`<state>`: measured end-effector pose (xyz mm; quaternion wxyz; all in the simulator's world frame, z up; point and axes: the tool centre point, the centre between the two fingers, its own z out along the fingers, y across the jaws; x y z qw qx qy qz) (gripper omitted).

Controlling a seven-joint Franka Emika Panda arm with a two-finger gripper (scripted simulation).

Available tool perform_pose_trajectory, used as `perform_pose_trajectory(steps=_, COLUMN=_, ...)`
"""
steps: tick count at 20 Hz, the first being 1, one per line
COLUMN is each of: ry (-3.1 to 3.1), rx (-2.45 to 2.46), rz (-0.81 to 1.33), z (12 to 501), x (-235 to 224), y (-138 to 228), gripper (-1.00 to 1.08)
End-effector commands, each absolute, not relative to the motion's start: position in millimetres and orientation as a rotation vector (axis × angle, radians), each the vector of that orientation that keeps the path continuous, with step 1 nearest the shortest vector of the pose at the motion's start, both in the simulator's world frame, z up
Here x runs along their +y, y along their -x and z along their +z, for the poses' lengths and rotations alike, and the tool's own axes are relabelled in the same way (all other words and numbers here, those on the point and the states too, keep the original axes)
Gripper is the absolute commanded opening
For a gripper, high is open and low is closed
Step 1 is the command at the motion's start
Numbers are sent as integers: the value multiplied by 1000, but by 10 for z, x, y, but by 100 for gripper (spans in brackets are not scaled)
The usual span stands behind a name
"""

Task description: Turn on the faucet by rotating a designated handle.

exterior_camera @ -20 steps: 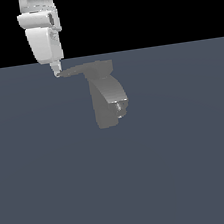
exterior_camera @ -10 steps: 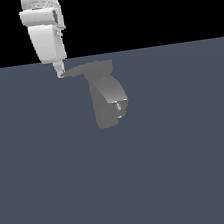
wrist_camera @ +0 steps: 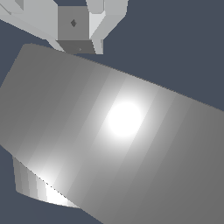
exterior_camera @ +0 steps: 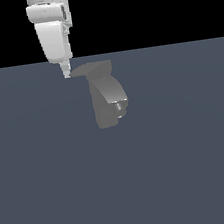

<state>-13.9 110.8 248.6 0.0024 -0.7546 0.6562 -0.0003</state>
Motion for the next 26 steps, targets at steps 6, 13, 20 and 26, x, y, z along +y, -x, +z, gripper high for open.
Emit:
perform_pose_trajectory(steps=6, ry=2360, rx=2073, rz=0, z=2486, x=859, y=314, gripper=-100)
perform_pose_trajectory(steps=13, ry=2361, rx=2073, rz=0, z=2488, x=706, y=455, gripper=-100)
perform_pose_trajectory(steps=20, ry=2366, rx=2064, rz=0, z=2486, x=402, y=413, gripper=-100)
perform_pose_trajectory(steps=26, ry=2364, rx=2068, rz=0, z=2487, x=10, y=391, gripper=-100)
